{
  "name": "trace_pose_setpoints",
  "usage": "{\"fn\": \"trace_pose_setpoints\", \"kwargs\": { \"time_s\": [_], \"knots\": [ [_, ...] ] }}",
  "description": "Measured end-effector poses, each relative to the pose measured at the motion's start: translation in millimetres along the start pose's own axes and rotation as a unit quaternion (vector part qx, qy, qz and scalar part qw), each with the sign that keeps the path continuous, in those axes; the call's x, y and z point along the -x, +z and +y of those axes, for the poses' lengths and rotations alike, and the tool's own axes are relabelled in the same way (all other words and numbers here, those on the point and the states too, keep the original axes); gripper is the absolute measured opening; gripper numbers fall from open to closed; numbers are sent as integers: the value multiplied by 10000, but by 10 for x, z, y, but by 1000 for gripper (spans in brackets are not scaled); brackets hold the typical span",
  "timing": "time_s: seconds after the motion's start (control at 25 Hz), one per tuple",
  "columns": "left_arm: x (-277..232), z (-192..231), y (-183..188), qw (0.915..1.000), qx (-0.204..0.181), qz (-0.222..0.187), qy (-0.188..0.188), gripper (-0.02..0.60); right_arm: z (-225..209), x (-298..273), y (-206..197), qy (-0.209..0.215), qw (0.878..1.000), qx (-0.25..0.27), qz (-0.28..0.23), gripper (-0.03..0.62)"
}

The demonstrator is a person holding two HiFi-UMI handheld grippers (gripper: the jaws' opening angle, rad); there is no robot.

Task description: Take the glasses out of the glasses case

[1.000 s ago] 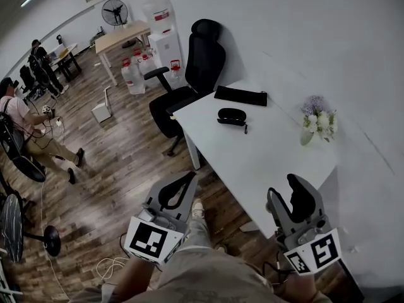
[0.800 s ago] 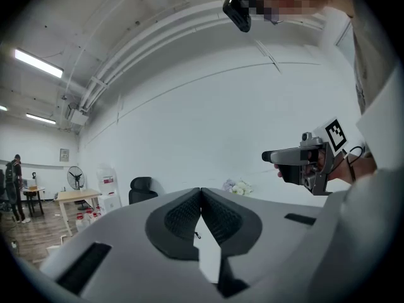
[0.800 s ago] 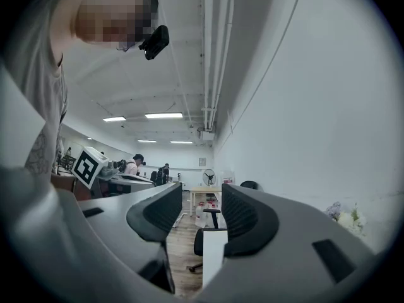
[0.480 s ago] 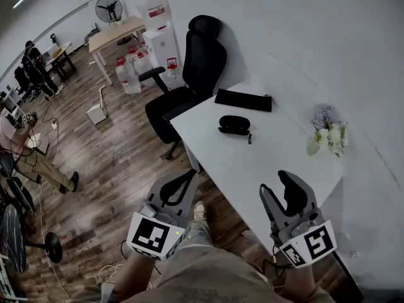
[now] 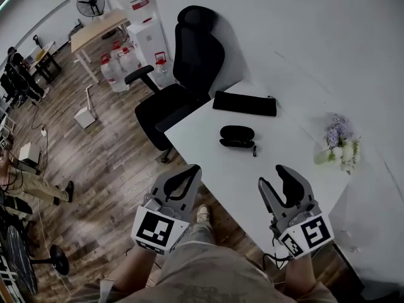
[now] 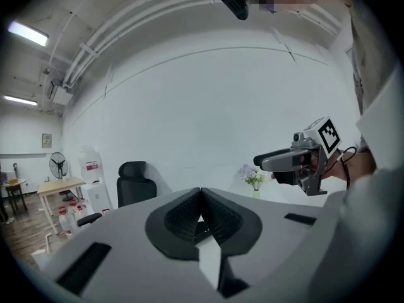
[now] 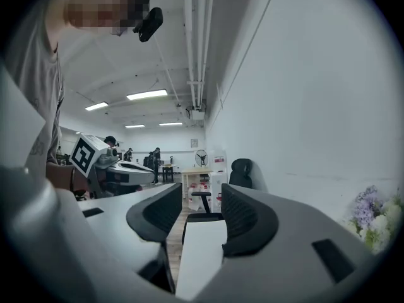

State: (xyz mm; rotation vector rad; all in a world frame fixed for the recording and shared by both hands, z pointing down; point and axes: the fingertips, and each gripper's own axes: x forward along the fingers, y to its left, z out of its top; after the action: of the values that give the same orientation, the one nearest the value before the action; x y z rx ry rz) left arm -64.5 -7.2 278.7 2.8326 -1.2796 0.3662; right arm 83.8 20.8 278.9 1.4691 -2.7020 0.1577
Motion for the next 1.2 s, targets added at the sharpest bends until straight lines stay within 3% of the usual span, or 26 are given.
{"fn": "trace_pose_setpoints", "kwargs": {
  "time_s": [0.32,0.56,0.88,1.2],
  "knots": [
    [-677,713,-178,9988,9,212,-440,17,-361,-864,-193,-297,9979,-35,583,209],
    [-1067,1018,-297,9967,-166,297,-741,17,-598,-1264,-304,-604,9946,-147,831,207],
    [-1305,1094,-432,9957,-21,491,-787,17,-785,-1421,-475,-628,9920,-269,1065,198],
    [-1486,1094,-481,9961,80,579,-658,17,-1040,-1565,-704,-391,9880,-45,1496,189]
  ]
}}
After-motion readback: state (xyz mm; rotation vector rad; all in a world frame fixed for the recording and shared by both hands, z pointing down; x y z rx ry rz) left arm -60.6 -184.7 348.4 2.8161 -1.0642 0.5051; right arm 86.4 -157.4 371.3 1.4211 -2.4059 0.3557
